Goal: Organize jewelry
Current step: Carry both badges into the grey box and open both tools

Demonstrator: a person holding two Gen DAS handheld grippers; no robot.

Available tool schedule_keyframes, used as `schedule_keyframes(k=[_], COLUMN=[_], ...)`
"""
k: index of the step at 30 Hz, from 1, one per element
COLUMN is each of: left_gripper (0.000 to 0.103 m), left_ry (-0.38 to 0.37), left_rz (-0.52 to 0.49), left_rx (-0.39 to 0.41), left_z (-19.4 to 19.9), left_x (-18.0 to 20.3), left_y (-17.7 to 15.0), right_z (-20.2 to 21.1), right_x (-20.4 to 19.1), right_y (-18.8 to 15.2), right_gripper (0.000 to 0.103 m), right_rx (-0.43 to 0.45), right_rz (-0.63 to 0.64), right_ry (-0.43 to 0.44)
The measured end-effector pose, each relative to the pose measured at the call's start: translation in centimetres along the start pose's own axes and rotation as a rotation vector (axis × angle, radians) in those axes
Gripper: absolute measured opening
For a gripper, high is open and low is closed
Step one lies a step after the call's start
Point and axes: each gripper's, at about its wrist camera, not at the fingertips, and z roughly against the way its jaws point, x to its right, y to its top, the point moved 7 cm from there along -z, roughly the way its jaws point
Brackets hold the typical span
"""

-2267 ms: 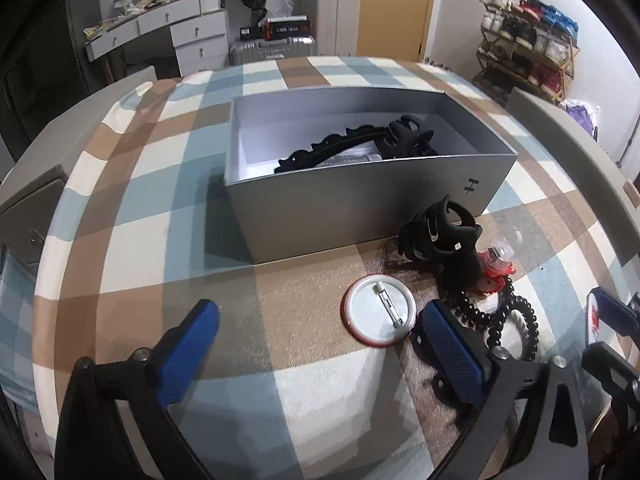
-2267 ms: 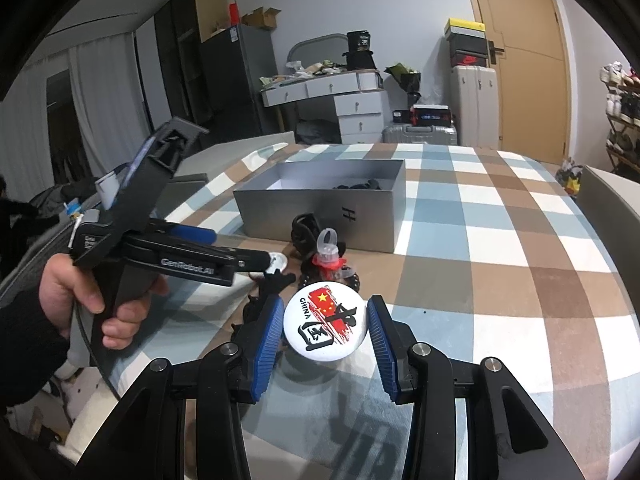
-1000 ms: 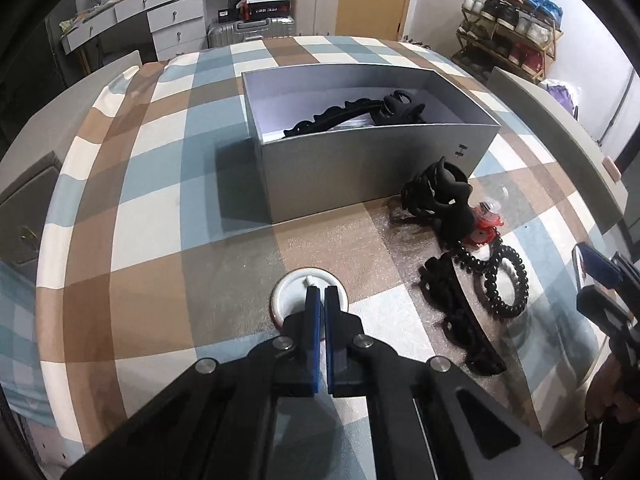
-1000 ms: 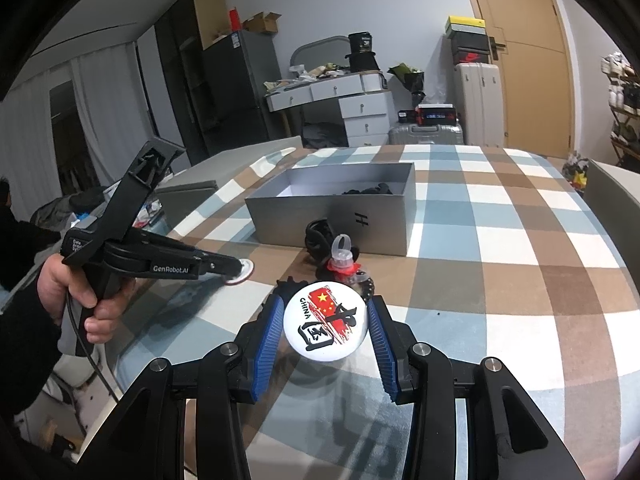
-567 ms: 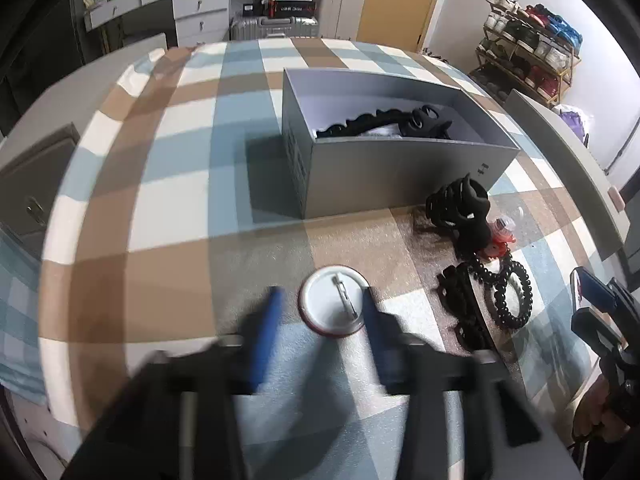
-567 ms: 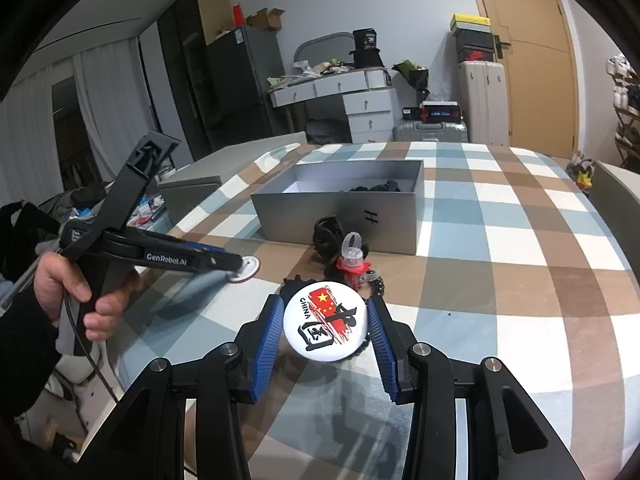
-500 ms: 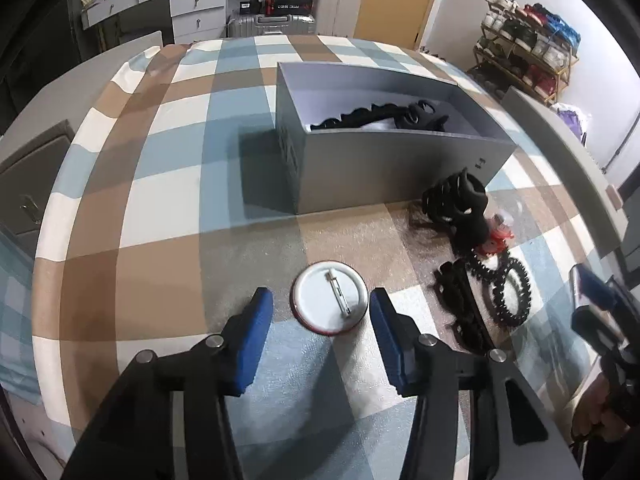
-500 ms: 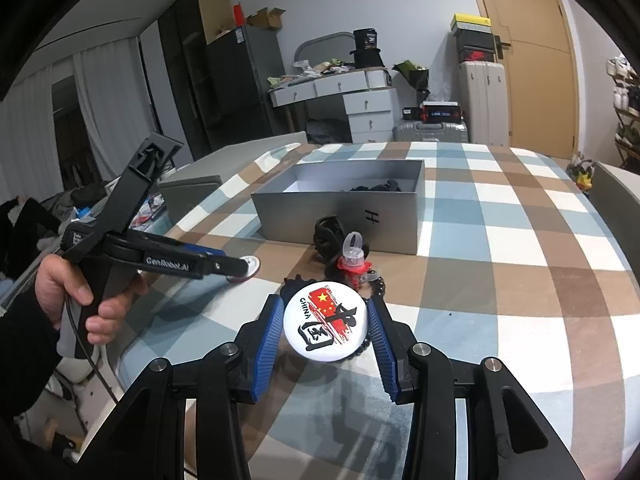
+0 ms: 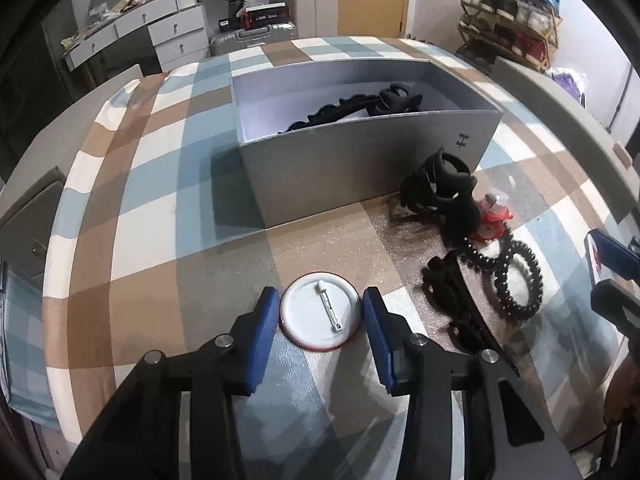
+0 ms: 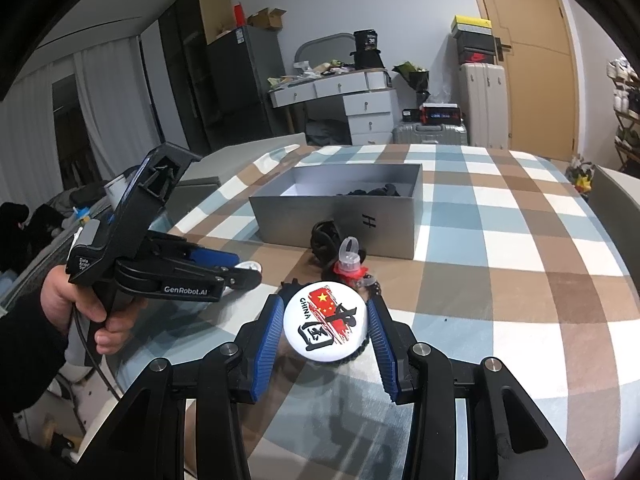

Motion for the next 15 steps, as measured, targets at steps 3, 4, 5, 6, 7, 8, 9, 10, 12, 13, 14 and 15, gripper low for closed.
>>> schedule_keyframes(k=[3, 4, 5, 6, 7, 8, 9, 10, 12, 13, 14, 15], left_gripper=[0.037, 0.037, 0.037, 0.037, 0.037, 0.037, 0.037, 0.037, 0.037, 0.037, 0.037, 0.037], left_ry=[-0.018, -0.023, -0.030, -0.033, -0.038, -0.050, -0.054, -0.055, -0.063, -0.061, -0.062, -0.067], left_rz=[0.027, 0.028, 0.028, 0.030, 0.032, 0.034, 0.038, 0.041, 0.043, 0.048, 0.049, 0.051], left_rx=[0.045, 0.058, 0.074, 0.089, 0.106, 0.130, 0.153, 0.166, 0.195, 0.209, 0.221, 0.229], left_z=[1.6, 2.1, 2.7, 3.2, 4.0, 4.9, 5.5, 5.9, 6.6, 6.7, 6.7, 6.6], left_x=[-0.1, 0.0, 0.1, 0.1, 0.2, 0.2, 0.1, 0.1, 0.0, -0.2, -0.2, -0.3], left_y=[0.4, 0.7, 1.0, 1.3, 1.7, 2.4, 3.0, 3.4, 4.7, 5.6, 6.3, 6.8], right_z=[0.1, 0.2, 0.2, 0.2, 0.1, 0.0, -0.1, -0.2, -0.5, -0.7, -0.9, -1.4], right_x=[0.0, 0.0, 0.0, 0.1, 0.2, 0.3, 0.4, 0.6, 1.0, 1.1, 1.2, 1.4], right_y=[0.9, 1.3, 1.7, 2.4, 2.9, 3.4, 4.3, 5.0, 6.6, 7.3, 7.9, 8.8], right_gripper=[0.042, 0.042, 0.042, 0.042, 0.042, 0.042, 0.042, 0.042, 0.042, 0.042, 0.042, 0.042], right_rx=[0.015, 0.020, 0.025, 0.035, 0.042, 0.047, 0.059, 0.068, 0.086, 0.094, 0.099, 0.098], right_rz=[0.008, 0.008, 0.006, 0.000, -0.007, -0.013, -0.022, -0.032, -0.053, -0.062, -0.070, -0.079], right_ry=[0.011, 0.016, 0.027, 0.042, 0.053, 0.063, 0.079, 0.091, 0.117, 0.126, 0.135, 0.145])
